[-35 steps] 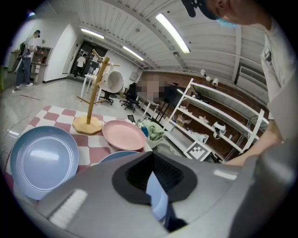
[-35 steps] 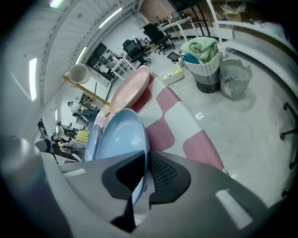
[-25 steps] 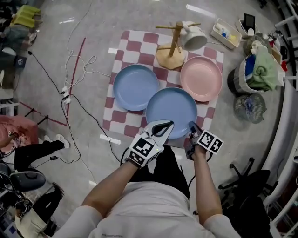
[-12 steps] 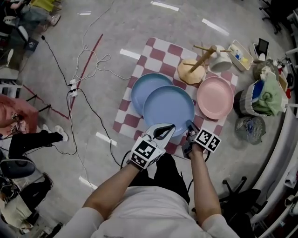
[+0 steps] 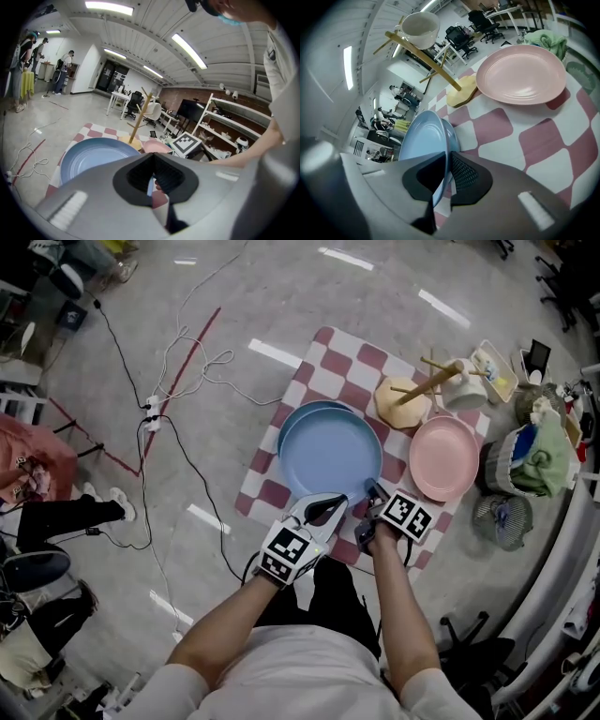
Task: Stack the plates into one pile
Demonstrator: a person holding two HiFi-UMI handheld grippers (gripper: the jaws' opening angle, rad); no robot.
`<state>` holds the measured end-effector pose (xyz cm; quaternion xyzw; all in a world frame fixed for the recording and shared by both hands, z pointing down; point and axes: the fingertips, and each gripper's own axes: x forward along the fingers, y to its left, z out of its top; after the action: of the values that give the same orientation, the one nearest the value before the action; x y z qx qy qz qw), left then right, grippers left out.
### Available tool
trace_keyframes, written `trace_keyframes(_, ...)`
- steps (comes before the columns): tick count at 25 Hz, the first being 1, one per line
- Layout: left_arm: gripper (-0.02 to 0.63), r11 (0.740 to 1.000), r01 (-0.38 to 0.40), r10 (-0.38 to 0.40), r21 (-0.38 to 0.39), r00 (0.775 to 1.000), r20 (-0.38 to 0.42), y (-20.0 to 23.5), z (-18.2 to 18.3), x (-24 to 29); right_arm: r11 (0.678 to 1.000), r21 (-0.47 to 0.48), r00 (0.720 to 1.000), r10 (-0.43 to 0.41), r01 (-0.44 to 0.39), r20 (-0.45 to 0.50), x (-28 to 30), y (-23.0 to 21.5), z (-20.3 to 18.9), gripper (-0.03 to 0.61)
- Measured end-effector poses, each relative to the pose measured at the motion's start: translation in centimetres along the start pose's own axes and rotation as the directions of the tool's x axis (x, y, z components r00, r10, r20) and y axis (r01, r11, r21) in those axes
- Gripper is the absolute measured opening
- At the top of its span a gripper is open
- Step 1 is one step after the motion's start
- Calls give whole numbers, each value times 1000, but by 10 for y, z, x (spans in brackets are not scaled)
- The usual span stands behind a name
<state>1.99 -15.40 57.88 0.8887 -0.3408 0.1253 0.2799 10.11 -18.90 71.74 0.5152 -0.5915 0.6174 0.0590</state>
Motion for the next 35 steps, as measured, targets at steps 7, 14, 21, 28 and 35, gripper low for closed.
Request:
trace_keyframes(7, 6, 999, -37, 37, -23, 999, -1, 22, -3, -7, 999, 19, 1000, -27, 27, -5, 32, 9, 1, 35)
trace_keyframes(14, 6, 998, -55, 55, -41, 998, -4, 32, -7, -10, 999, 5, 999, -44, 44, -9, 49, 13, 2, 41)
trace_keyframes(21, 6, 997, -60, 60, -46, 998, 0, 32, -6, -9, 966, -220, 987, -150, 135, -54, 51, 14, 0, 43)
trace_keyframes(28, 6, 998, -56, 56, -42, 998, 1, 26, -3, -2, 866, -457, 965, -257, 202, -60, 49, 10, 3, 117)
trace_keyframes(35, 6, 1000, -21, 21, -22, 1000, -1, 6, 6, 12, 902, -391, 982, -190, 181, 16, 26, -2, 16, 114)
